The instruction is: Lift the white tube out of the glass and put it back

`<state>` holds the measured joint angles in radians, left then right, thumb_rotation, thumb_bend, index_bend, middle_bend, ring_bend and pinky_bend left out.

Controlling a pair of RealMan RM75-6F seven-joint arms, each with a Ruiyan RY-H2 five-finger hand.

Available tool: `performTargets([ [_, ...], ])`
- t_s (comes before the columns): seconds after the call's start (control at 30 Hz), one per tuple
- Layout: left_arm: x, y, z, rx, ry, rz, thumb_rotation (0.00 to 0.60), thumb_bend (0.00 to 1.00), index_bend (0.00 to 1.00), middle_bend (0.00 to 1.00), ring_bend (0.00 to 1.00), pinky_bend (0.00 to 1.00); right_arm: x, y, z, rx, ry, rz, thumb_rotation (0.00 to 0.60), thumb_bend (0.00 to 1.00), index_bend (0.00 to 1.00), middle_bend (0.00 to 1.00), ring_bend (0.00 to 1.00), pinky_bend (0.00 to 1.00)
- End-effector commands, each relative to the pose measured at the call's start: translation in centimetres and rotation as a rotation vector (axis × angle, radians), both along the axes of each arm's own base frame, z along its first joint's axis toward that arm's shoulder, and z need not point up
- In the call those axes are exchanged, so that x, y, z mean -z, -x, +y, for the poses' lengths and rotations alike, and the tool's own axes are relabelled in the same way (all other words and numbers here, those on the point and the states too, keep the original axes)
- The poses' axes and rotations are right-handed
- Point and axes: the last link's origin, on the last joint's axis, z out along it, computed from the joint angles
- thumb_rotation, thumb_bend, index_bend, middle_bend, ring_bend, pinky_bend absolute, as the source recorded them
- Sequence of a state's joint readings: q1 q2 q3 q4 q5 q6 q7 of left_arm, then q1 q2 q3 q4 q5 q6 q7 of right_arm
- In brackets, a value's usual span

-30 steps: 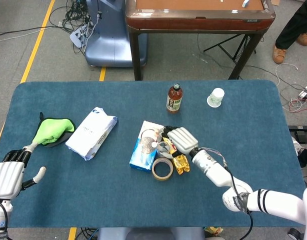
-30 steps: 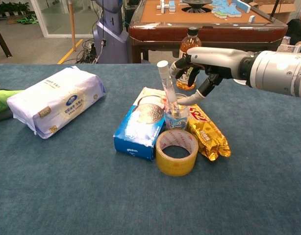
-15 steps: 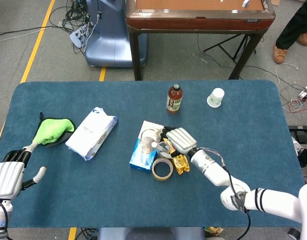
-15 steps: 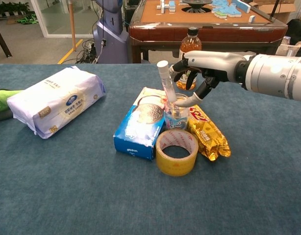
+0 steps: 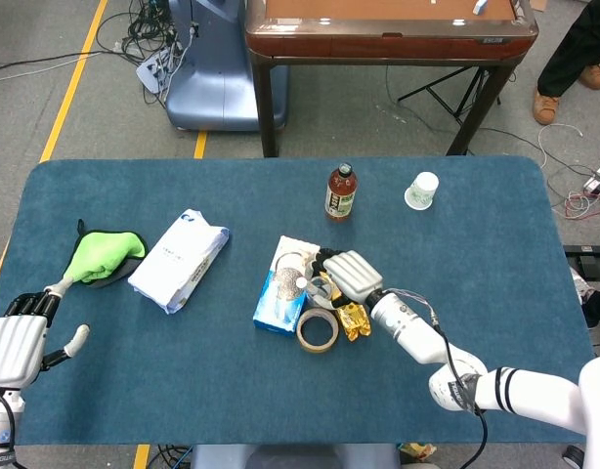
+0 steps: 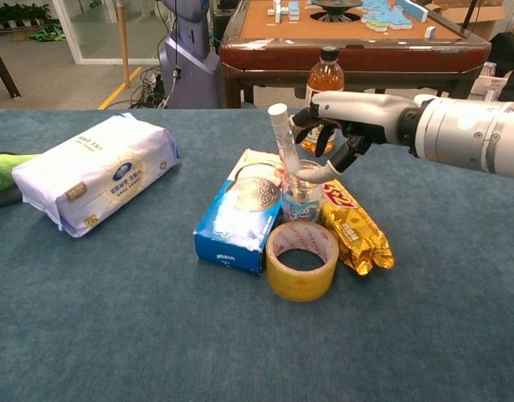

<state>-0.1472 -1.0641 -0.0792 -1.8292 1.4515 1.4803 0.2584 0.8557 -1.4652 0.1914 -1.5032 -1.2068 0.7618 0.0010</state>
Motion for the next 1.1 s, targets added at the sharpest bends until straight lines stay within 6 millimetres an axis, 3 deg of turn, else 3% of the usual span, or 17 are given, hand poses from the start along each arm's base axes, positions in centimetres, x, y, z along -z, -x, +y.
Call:
performTargets([
  [0.03, 0.00, 0.00, -0.01, 0.000, 0.000, 0.000, 0.600, 0.21, 0.11, 0.20, 0.24, 0.19, -0.01, 0.02, 0.02, -0.001, 0.001, -0.001, 0.600, 0.41, 0.43, 0.28, 0.19, 0.28],
  [0.73, -0.03, 0.09, 0.03, -0.001, -0.001, -0.001, 0.600, 0.21, 0.11, 0.20, 0.24, 0.19, 0.33, 0.11, -0.12, 0.004, -0.003, -0.002, 0.600, 0.41, 0.47, 0.30, 0.19, 0.28],
  [1.1, -0.02, 0.21, -0.01, -0.004, 0.001, 0.001, 0.600, 0.21, 0.11, 0.20, 0.24, 0.19, 0.39, 0.28, -0.21, 0.014, 0.002, -0.006, 0.600, 0.45, 0.54, 0.34, 0.19, 0.28],
])
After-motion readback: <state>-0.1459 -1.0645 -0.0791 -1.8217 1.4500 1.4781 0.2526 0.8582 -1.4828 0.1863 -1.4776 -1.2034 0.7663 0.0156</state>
